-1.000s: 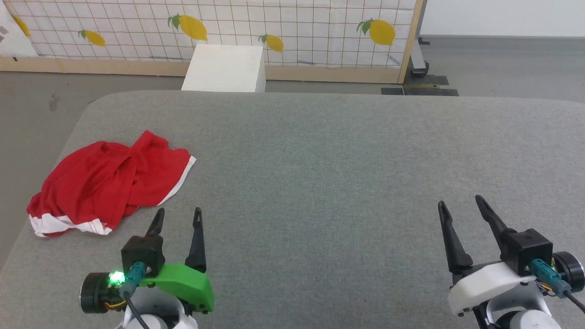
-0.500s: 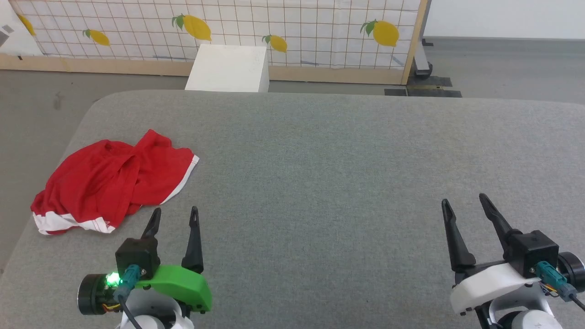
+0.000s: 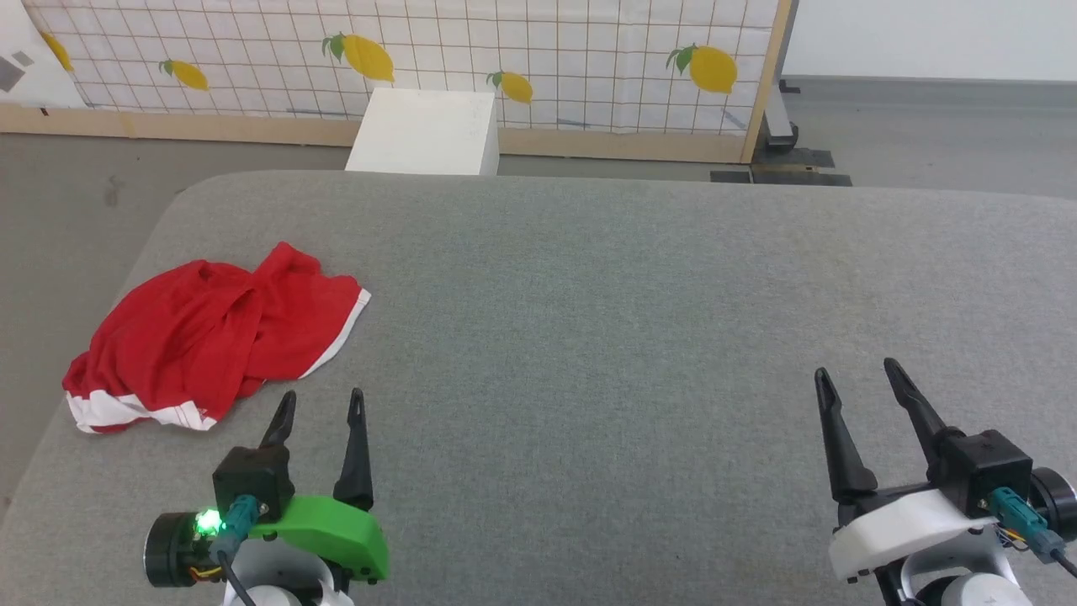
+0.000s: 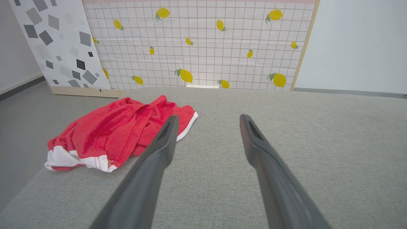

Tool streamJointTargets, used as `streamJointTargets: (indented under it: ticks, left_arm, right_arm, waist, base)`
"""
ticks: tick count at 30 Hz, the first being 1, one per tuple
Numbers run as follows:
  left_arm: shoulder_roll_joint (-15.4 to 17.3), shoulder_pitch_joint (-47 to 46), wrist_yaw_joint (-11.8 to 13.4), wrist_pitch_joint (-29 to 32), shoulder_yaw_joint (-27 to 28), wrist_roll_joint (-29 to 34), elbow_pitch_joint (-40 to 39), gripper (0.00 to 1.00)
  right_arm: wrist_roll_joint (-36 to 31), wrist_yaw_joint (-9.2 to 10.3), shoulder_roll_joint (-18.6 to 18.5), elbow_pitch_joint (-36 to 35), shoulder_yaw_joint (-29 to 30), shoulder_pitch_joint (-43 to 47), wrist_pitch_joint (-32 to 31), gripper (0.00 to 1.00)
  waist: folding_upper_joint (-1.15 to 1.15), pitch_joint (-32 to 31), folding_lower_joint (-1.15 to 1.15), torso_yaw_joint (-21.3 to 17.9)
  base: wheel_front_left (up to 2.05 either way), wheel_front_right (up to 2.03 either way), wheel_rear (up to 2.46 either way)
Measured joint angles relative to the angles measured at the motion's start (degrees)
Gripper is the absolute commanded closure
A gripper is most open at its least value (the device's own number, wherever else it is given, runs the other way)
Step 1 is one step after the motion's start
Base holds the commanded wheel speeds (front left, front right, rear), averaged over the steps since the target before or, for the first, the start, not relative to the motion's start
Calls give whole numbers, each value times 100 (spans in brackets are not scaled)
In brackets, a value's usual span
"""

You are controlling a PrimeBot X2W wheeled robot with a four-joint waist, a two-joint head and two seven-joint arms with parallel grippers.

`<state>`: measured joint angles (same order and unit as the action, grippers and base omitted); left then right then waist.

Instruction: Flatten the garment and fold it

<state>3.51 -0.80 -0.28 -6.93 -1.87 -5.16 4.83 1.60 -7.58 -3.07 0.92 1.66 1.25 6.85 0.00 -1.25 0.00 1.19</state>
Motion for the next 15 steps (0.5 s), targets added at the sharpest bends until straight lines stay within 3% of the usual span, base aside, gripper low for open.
streamJointTargets:
  ticks: [15]
  left_arm:
    - [15, 4, -14, -179, -25, -118, 250, 0]
  right_arm:
    - [49, 0, 1, 62, 32, 6, 181, 0]
  waist:
    - [0, -40, 0, 8]
  base:
    - [0, 0, 0]
